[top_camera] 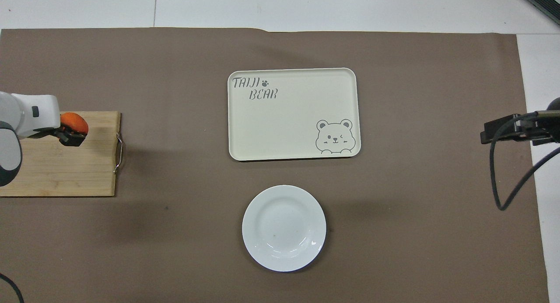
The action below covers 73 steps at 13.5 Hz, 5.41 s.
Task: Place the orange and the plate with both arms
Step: 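Carry the orange with the left gripper over the white plate, then lower the orange onto the plate while the right gripper reaches the plate, then withdraw the left gripper while the right gripper grasps the plate rim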
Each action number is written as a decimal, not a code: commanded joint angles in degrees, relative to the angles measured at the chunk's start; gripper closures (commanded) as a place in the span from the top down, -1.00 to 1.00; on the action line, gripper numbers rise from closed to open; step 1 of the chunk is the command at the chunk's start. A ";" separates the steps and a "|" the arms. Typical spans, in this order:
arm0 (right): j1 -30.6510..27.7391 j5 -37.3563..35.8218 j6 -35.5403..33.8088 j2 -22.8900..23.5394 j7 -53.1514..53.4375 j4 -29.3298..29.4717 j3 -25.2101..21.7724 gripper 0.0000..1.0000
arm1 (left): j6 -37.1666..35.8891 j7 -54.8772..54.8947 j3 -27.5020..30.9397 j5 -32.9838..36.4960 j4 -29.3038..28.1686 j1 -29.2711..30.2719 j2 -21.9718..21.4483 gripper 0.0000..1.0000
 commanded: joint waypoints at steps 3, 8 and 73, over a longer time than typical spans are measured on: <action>-0.37 0.11 -0.15 -1.02 -1.13 -1.11 0.07 1.00 | -3.52 -14.00 0.75 -0.24 -0.65 -9.24 -1.96 -1.00; -0.37 0.11 -0.15 -1.02 -1.13 -1.11 0.07 1.00 | -6.33 -33.07 0.66 -0.33 -1.45 -22.51 -3.45 -1.00; 18.70 65.13 33.69 1.71 -40.76 -53.40 0.33 0.46 | -28.73 -30.39 1.72 0.73 18.50 -10.34 -11.18 1.00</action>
